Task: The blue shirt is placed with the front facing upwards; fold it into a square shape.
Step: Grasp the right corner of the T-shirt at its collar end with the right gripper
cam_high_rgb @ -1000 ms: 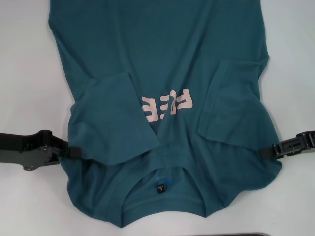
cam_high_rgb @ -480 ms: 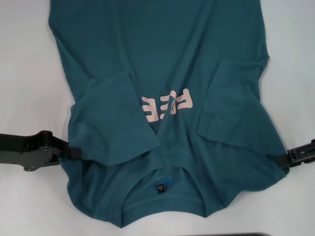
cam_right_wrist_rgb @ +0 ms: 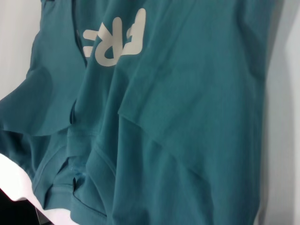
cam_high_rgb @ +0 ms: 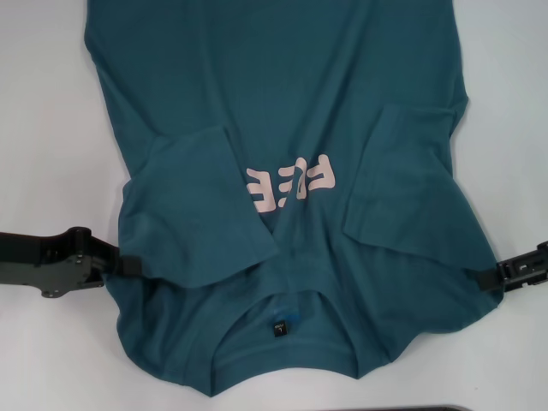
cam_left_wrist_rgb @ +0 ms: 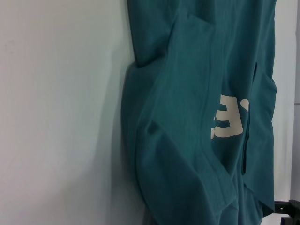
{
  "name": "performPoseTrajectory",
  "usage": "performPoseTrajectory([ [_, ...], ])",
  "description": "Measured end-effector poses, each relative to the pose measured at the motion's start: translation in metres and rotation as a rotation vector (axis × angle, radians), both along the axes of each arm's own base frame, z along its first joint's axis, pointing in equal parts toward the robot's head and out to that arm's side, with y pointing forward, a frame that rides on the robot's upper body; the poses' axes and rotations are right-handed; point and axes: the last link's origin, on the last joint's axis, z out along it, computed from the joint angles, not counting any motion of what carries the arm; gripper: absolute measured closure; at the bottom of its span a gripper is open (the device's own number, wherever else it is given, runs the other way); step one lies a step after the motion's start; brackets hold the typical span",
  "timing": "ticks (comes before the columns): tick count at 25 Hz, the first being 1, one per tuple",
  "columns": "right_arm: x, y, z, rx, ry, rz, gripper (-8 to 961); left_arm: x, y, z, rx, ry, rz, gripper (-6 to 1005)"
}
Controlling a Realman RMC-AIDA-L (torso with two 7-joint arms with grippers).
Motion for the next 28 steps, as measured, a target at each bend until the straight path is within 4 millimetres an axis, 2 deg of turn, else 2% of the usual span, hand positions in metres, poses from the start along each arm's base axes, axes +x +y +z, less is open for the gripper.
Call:
performPoseTrajectory([
  [11,-0.007,0.004,-0.011,-0.014,0.005,0.007,195,0.0,0.0,0.0,0.0,-0.001,0.001,966],
  [19,-0.022,0.01,-0.008,0.03,0.117,0.049,195,0.0,0.0,0.0,-0.001,-0.002,0.0,965],
  [28,-0.008,0.005,0.0,0.018,0.04,0.003,195,0.0,0.0,0.0,-0.001,-0.001,-0.001,965],
])
